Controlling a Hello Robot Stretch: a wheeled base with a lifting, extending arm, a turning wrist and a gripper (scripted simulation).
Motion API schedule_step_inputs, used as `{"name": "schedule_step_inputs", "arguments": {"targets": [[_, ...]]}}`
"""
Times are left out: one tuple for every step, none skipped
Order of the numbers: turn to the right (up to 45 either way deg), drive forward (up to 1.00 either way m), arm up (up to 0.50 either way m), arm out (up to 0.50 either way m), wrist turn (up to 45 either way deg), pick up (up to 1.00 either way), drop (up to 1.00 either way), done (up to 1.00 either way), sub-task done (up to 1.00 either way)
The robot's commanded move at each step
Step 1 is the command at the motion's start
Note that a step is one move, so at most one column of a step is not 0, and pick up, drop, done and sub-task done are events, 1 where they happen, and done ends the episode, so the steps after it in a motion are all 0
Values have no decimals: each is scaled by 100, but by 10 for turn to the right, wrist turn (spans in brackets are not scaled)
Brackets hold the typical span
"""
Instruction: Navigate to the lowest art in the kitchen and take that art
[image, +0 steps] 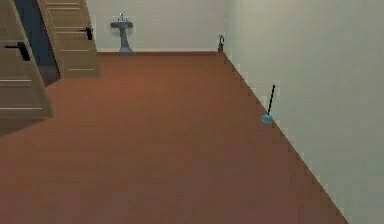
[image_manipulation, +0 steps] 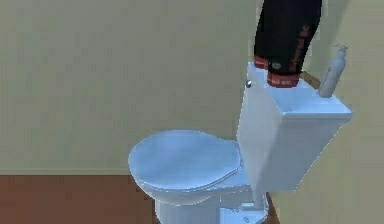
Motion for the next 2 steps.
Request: {"name": "schedule_step_inputs", "arguments": {"targets": [[0,5,0,0,0,0,0,0,0],[-150,0,0,0,0,0,0,0,0]]}}
